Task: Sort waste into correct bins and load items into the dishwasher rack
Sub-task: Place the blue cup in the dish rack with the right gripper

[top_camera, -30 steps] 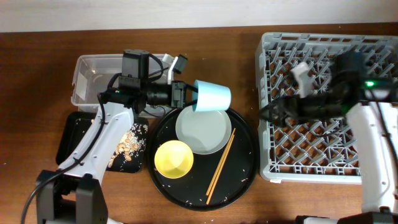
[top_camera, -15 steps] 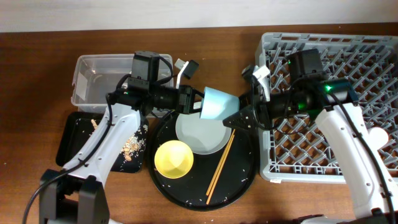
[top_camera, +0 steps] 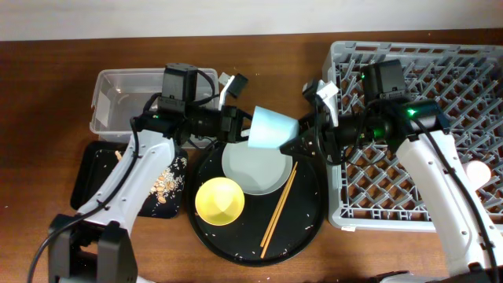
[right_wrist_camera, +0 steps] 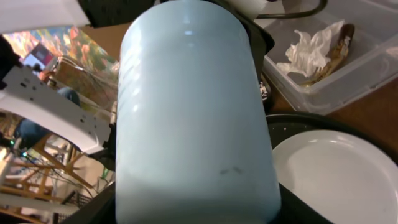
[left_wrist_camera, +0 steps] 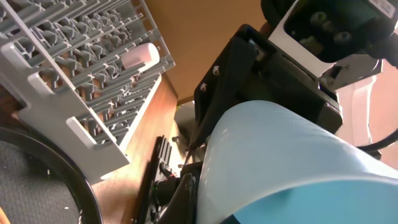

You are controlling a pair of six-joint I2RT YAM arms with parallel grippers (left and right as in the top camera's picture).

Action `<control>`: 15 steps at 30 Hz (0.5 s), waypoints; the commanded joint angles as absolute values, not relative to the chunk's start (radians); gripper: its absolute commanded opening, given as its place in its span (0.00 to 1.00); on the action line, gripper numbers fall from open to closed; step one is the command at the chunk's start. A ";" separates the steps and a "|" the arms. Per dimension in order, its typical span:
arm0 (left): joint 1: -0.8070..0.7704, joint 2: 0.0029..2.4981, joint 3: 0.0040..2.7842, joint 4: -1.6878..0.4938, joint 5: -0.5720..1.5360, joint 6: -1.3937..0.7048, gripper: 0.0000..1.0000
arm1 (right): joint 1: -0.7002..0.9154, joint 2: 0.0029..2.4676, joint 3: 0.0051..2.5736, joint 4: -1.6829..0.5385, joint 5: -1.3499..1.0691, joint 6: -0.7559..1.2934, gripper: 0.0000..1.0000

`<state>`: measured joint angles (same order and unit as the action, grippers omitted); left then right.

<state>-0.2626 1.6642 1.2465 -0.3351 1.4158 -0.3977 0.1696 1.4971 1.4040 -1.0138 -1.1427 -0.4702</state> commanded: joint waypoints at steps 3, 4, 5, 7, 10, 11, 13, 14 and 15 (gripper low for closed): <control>-0.282 1.661 1.254 -0.342 1.346 -0.396 0.11 | 0.183 1.495 1.408 -0.990 -1.134 -0.462 0.55; -0.282 1.661 1.254 -0.342 1.322 -0.396 0.11 | 0.183 1.495 1.408 -0.990 -1.109 -0.442 0.55; -0.282 1.661 1.254 -0.342 1.308 -0.396 0.11 | 0.183 1.495 1.408 -0.990 -1.093 -0.433 0.55; -0.282 1.661 1.254 -0.342 1.308 -0.396 0.11 | 0.183 1.494 1.408 -0.986 -1.087 -0.433 0.54; -0.281 1.661 1.254 -0.342 1.308 -0.396 0.30 | 0.179 1.494 1.408 -0.982 -1.067 -0.428 0.53; -0.281 1.661 1.254 -0.346 1.291 -0.396 0.33 | 0.173 1.493 1.408 -0.983 -1.024 -0.401 0.52; -0.281 1.661 1.254 -0.369 1.209 -0.387 0.47 | 0.153 1.483 1.409 -0.995 -0.962 -0.383 0.52; -0.281 1.661 1.254 -0.393 1.145 -0.369 0.48 | 0.136 1.472 1.411 -1.005 -0.931 -0.383 0.52; -0.279 1.660 1.254 -0.418 1.093 -0.344 0.49 | 0.119 1.464 1.418 -1.024 -0.900 -0.383 0.52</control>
